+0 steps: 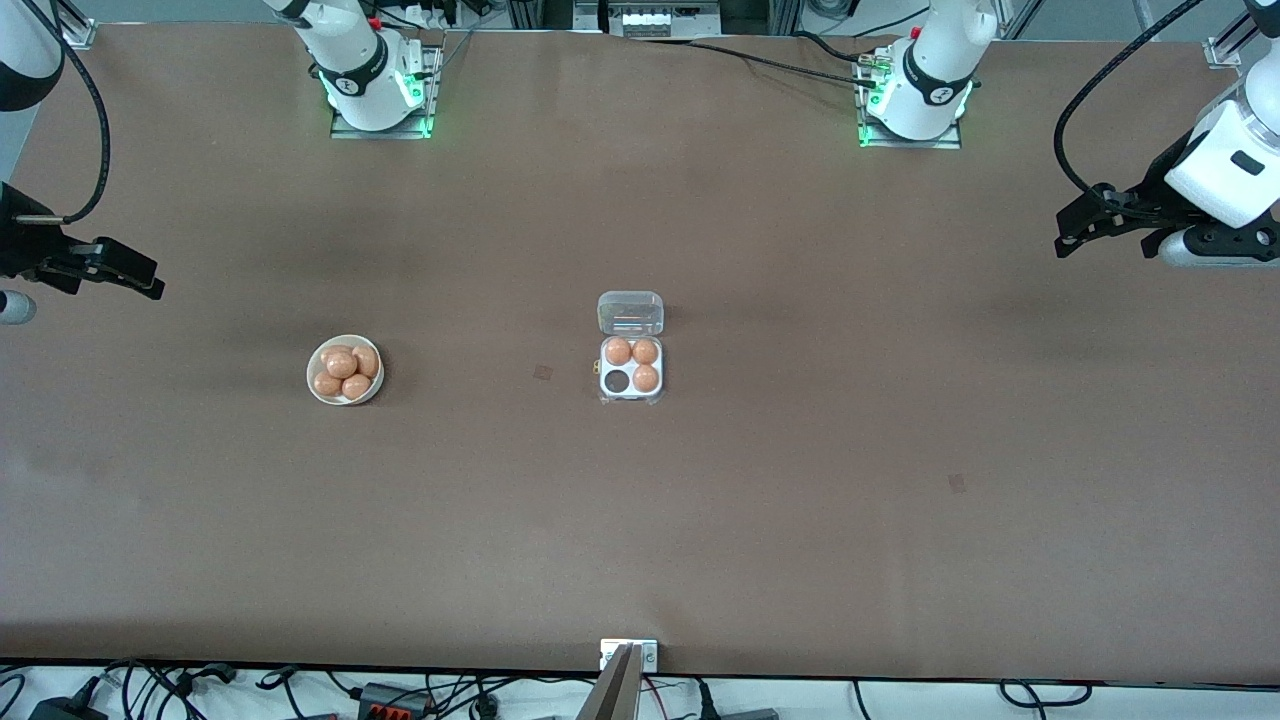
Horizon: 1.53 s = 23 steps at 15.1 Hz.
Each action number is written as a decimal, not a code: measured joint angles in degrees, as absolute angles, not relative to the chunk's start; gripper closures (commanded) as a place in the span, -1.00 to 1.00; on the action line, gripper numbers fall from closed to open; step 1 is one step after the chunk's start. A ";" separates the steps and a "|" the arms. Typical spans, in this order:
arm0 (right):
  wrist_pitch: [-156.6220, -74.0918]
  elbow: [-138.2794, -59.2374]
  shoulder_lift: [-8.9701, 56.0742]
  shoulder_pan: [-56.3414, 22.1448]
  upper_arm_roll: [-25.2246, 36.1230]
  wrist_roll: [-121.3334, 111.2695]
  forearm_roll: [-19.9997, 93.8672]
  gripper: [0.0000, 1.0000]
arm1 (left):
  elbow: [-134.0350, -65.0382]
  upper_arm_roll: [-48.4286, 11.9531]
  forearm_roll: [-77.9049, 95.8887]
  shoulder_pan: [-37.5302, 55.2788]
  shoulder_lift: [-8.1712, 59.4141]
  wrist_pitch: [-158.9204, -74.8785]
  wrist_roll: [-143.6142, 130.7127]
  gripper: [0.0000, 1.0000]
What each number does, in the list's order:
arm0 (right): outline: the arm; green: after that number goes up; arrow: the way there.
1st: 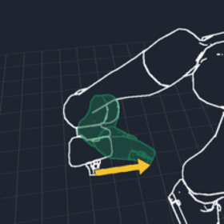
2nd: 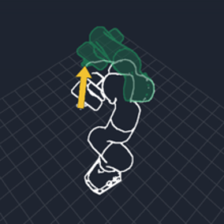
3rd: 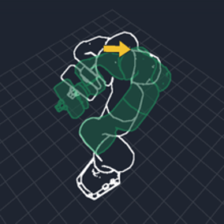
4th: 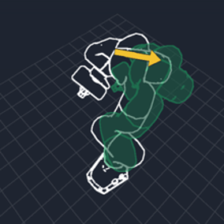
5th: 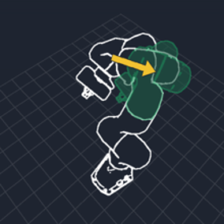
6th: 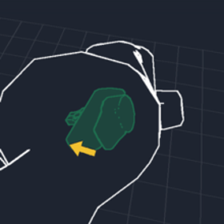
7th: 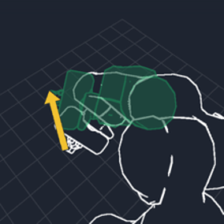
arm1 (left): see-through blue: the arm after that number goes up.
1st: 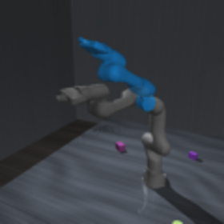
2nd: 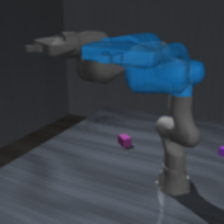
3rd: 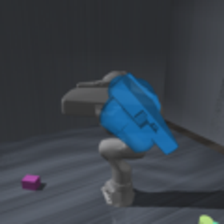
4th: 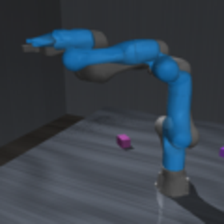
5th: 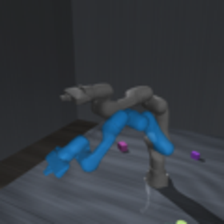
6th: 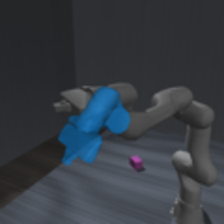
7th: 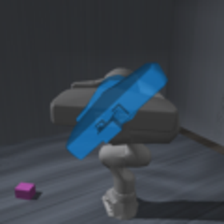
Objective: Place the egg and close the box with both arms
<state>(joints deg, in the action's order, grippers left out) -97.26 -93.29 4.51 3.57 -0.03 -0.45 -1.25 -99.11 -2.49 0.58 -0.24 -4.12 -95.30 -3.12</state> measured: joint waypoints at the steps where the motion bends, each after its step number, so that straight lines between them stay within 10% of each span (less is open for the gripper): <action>1: -97.26 -93.31 4.51 3.57 -0.03 -0.45 -1.25 -1.00 | -99.11 -2.49 0.58 -0.25 -4.12 -95.30 -3.12 -1.00; 11: -97.89 -94.17 6.60 3.32 -0.20 -0.45 -1.25 -1.00 | -99.11 -2.45 0.58 -1.08 -4.07 -94.75 -3.11 -1.00; 23: -107.22 -95.15 26.29 -5.41 -0.47 3.70 -1.23 -1.00 | -99.10 -2.37 0.58 -1.43 -4.00 -94.28 -3.11 -1.00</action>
<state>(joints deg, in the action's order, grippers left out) -107.22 -95.15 26.29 -5.41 -0.47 3.70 -1.23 -99.10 -2.37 0.58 -1.43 -4.00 -94.28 -3.11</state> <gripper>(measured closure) 0.000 0.000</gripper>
